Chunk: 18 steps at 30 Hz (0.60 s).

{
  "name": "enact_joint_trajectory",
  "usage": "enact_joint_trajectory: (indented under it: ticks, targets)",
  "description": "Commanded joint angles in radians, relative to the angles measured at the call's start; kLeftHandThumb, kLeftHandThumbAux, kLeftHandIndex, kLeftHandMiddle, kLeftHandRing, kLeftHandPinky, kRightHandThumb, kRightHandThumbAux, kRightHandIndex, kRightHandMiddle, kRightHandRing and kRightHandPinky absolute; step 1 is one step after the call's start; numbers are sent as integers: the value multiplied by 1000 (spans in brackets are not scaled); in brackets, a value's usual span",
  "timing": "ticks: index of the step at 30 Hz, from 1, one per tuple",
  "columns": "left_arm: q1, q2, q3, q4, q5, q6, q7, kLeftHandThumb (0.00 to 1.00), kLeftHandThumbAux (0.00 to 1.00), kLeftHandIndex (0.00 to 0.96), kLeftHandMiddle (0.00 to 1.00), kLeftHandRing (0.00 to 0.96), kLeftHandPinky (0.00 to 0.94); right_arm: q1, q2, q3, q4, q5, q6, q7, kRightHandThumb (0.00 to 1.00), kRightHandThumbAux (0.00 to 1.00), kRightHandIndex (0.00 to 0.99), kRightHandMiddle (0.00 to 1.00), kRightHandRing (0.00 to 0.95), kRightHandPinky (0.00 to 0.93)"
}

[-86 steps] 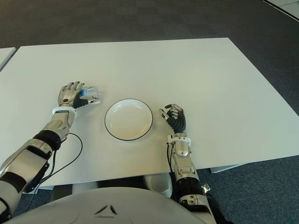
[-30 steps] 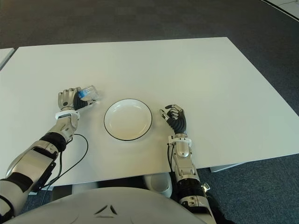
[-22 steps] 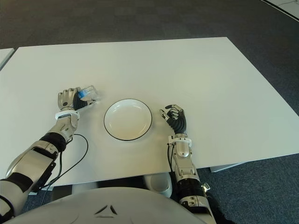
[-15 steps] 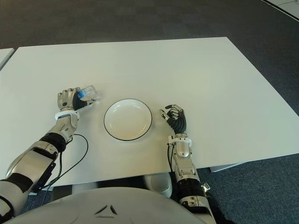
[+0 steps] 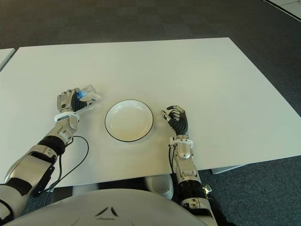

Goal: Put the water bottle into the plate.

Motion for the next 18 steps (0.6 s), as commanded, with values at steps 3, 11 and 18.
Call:
enact_joint_trajectory:
  ticks: [3, 11, 18]
  targets:
    - [111, -21, 37, -40, -78, -76, -81, 850, 669, 396, 534, 814, 803, 21, 3, -1, 23, 3, 37, 0, 701, 731, 436, 738, 723, 706]
    - [144, -6, 76, -115, -117, -163, -98, 851, 670, 394, 534, 838, 816, 19, 2, -1, 26, 2, 36, -1, 702, 731, 436, 733, 721, 710]
    - [192, -3, 116, -290, -143, -167, -133, 852, 669, 395, 534, 850, 830, 16, 0, -1, 32, -1, 32, -3, 702, 731, 435, 730, 718, 702]
